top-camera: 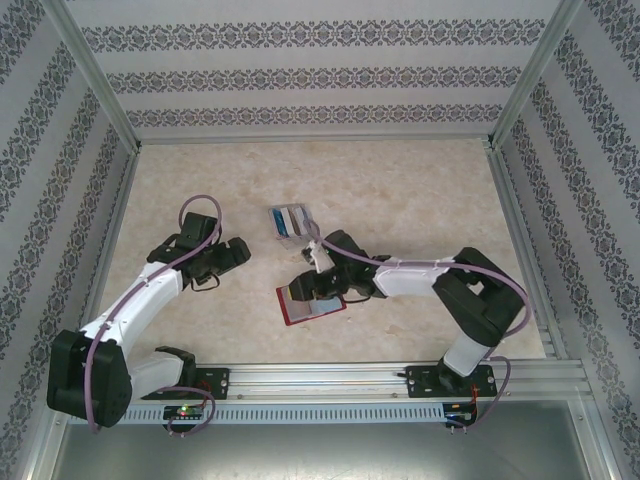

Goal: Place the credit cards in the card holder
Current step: Flip over the card slot in the card holder, then pick up the credit card from the storage box.

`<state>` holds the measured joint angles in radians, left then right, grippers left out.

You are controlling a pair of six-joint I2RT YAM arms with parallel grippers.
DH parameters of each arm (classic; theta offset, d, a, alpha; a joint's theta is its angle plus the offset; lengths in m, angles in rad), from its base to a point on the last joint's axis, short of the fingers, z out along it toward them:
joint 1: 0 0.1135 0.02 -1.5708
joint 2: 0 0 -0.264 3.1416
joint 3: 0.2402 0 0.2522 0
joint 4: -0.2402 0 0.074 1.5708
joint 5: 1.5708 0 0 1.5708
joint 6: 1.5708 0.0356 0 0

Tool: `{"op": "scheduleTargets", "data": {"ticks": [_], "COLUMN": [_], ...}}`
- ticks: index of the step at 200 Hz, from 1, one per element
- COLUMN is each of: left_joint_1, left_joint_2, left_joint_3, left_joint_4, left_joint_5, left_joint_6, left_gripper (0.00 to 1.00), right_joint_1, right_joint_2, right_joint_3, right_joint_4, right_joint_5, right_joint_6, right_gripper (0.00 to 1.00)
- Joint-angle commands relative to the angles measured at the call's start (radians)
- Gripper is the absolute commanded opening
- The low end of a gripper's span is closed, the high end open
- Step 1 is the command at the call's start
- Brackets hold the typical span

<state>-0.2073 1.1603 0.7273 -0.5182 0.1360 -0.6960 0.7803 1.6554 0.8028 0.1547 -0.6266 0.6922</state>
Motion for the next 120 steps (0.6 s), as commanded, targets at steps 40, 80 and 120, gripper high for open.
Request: {"op": "scheduleTargets", "data": {"ticks": [40,80,120], "left_joint_1": [0.008,0.006,0.005], "left_joint_2": [0.02,0.032,-0.027], "left_joint_3": [-0.063,-0.173,-0.263], "left_joint_4": [0.252,0.43,0.525], "left_joint_5": [-0.062,-0.003,-0.035], "left_joint_6": [0.028,0.03,0.026], "left_gripper": [0.95,0.95,0.95], "right_joint_1": [-0.032,-0.002,0.029], "right_joint_2": [-0.071,0.091,0.277], "right_joint_3": [0.36,0.554,0.745], "right_joint_4": [-0.402,-0.488,-0.574], "right_joint_5": [0.502,0.751,0.817], "right_joint_6": [-0.249,-0.276,-0.307], "right_gripper": [0.56,0.59,0.6]}}
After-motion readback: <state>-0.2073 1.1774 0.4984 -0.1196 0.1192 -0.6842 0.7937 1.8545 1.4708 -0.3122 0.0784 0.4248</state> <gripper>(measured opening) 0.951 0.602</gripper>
